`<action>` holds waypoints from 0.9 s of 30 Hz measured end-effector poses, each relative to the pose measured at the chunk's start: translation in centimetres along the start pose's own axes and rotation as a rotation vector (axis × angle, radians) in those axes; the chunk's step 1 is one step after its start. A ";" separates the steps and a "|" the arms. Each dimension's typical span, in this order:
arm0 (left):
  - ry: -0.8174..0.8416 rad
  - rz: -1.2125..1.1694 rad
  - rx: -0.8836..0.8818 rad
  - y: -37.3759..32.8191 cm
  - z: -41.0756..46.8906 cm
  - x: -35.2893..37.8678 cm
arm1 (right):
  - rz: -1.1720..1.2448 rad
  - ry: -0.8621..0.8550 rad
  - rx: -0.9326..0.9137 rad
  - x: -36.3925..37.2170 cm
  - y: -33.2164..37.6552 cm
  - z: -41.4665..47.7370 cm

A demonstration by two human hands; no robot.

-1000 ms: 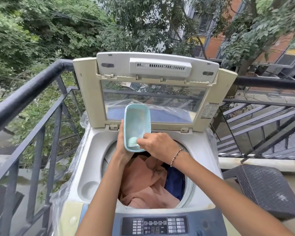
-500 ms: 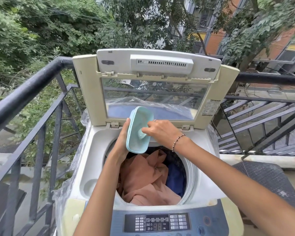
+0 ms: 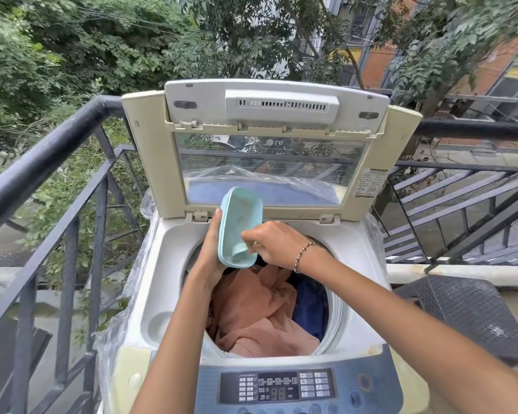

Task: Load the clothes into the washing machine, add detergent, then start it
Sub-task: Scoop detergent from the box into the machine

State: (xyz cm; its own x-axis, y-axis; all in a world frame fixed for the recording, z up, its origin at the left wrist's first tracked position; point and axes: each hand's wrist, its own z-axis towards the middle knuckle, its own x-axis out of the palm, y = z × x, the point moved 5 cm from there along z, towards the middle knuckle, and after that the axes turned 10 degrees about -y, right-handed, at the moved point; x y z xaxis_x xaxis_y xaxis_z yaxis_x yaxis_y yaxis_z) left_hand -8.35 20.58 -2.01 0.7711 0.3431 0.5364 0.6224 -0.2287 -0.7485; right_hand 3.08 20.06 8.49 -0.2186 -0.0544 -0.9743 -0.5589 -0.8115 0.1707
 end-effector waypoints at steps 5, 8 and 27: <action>-0.048 0.018 0.011 0.0 0.1 -0.2 | -0.099 -0.080 0.013 -0.2 -0.5 0.0; -0.094 0.006 -0.044 0.5 0.1 -0.5 | -0.090 -0.018 -0.035 0.9 0.2 -0.2; -0.194 0.015 0.094 0.9 -0.7 -1.2 | -0.074 -0.281 -0.105 1.5 0.3 -0.3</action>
State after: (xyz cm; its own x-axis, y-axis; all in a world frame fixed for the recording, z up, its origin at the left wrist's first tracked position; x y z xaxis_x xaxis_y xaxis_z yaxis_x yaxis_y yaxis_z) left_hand -8.69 19.36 -3.06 0.7343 0.5116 0.4462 0.5886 -0.1524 -0.7939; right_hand 2.84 19.55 7.06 -0.4011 0.1578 -0.9024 -0.4992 -0.8636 0.0709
